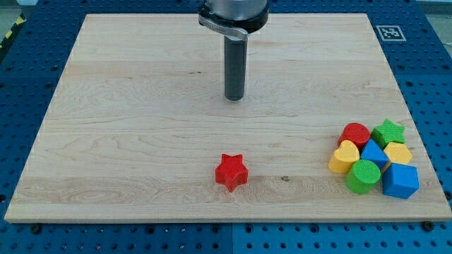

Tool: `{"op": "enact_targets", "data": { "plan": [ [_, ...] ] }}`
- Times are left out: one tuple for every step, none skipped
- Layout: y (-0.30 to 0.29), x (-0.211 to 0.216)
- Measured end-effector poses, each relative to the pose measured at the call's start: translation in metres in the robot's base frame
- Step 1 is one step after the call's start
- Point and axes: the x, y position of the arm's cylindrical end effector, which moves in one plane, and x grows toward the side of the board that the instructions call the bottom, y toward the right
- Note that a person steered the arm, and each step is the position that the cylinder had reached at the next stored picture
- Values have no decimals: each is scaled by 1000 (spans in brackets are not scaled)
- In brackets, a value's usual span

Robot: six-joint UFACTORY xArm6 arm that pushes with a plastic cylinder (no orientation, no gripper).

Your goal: Move your arm towards the bottom right

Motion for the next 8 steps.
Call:
{"op": "enact_targets", "data": {
  "plan": [
    [0,0],
    [0,1],
    [0,2],
    [2,6],
    [5,6],
    [6,5],
    [74,3],
    [156,9]
  ]
}}
